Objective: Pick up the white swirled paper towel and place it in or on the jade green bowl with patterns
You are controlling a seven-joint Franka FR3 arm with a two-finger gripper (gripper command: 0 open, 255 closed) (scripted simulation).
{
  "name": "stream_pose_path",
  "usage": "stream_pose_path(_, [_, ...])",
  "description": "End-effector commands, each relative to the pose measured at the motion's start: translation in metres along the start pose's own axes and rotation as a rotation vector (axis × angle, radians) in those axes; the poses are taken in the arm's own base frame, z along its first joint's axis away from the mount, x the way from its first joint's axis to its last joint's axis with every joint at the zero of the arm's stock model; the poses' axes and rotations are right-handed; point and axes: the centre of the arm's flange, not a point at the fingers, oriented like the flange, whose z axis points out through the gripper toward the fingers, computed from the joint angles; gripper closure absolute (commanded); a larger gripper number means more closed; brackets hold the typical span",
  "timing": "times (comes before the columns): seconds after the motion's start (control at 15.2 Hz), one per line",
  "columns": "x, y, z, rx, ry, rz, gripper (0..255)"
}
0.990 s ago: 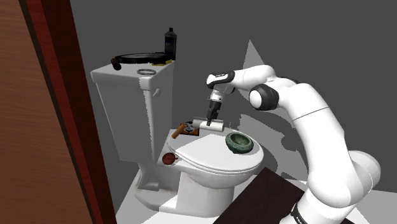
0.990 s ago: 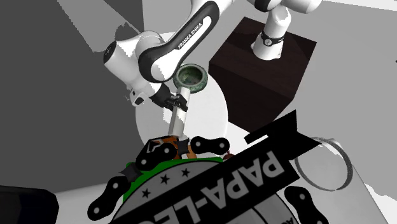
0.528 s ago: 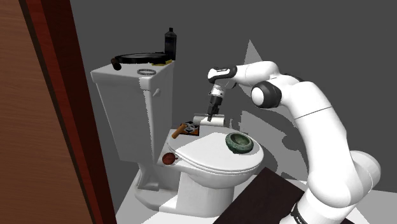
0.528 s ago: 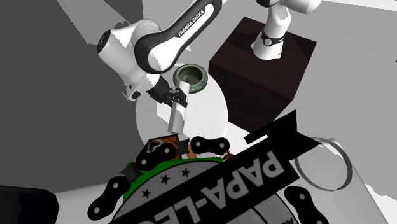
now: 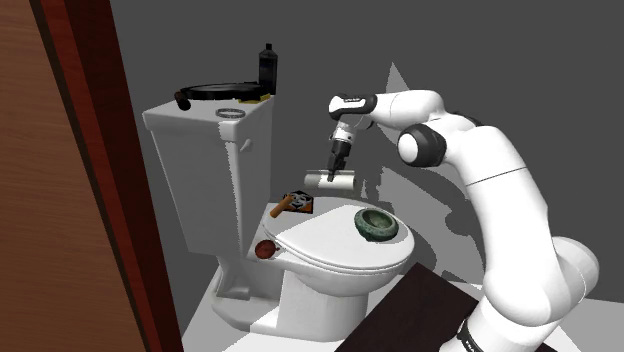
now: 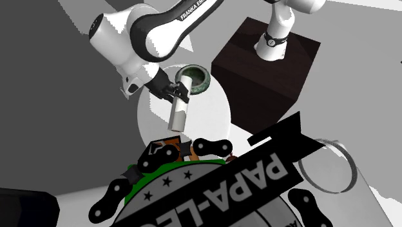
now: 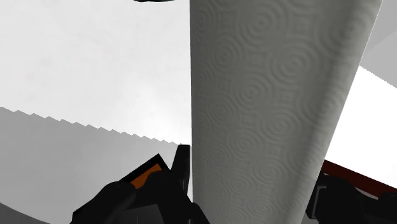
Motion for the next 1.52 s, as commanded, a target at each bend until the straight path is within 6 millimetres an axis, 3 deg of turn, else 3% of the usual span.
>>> stream_pose_path(0.0, [-0.001,-0.004,-0.008,0.000,0.000,0.000,255])
stream_pose_path(1.12, [-0.226,0.016,-0.015,0.000,0.000,0.000,255])
stream_pose_path(1.45, [-0.223,0.028,0.009,0.000,0.000,0.000,255])
